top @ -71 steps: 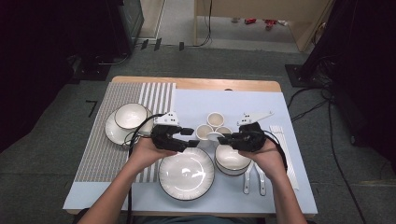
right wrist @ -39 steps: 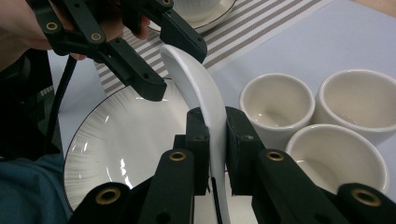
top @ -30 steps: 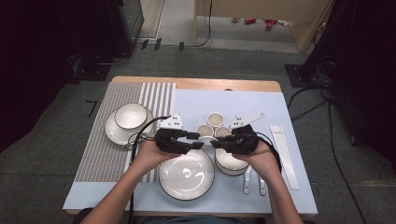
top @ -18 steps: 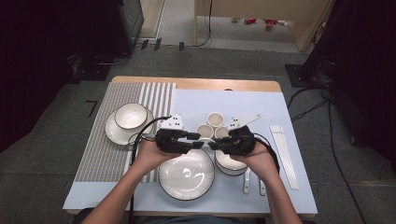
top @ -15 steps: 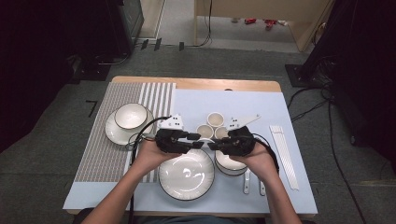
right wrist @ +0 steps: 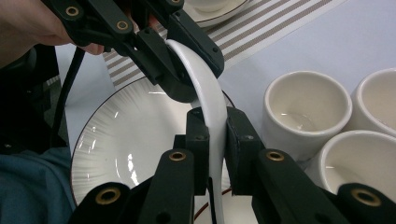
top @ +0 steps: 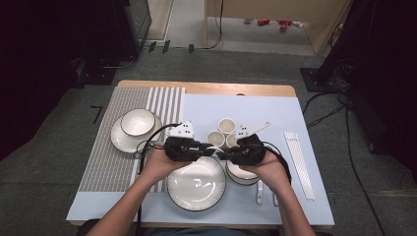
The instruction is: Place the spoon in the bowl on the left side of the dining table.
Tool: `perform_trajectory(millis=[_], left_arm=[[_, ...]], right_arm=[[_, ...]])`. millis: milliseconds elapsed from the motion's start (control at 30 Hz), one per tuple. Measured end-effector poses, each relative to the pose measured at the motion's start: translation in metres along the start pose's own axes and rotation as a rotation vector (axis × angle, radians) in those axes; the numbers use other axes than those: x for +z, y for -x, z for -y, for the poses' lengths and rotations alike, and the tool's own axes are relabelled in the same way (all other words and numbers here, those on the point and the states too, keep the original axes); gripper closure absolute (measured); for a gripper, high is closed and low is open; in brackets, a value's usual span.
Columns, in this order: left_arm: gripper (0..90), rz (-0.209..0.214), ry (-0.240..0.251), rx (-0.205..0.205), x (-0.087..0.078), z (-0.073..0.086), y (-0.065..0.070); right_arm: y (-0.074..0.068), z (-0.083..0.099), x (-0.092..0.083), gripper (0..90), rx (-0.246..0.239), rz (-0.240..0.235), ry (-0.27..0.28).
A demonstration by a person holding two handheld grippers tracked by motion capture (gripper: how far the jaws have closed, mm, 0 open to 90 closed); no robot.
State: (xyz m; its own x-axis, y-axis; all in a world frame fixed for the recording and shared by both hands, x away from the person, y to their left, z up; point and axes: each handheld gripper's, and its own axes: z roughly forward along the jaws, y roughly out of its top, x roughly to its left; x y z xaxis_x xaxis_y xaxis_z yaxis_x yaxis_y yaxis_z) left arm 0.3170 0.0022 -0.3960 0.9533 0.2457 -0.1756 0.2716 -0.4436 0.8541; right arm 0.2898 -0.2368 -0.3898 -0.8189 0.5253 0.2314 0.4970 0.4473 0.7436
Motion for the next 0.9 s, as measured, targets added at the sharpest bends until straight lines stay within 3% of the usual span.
perform_trajectory(millis=[567, 900], left_arm=[[83.3, -0.064, 0.002, 0.022, -0.0024, -0.0033, 0.0054], [83.8, -0.061, 0.001, 0.005, -0.0038, -0.0044, 0.0051]], right_arm=[[0.0013, -0.0007, 0.0002, 80.7, 0.025, -0.013, 0.018], [0.0008, -0.0012, 0.0009, 79.2, 0.021, -0.016, 0.021]])
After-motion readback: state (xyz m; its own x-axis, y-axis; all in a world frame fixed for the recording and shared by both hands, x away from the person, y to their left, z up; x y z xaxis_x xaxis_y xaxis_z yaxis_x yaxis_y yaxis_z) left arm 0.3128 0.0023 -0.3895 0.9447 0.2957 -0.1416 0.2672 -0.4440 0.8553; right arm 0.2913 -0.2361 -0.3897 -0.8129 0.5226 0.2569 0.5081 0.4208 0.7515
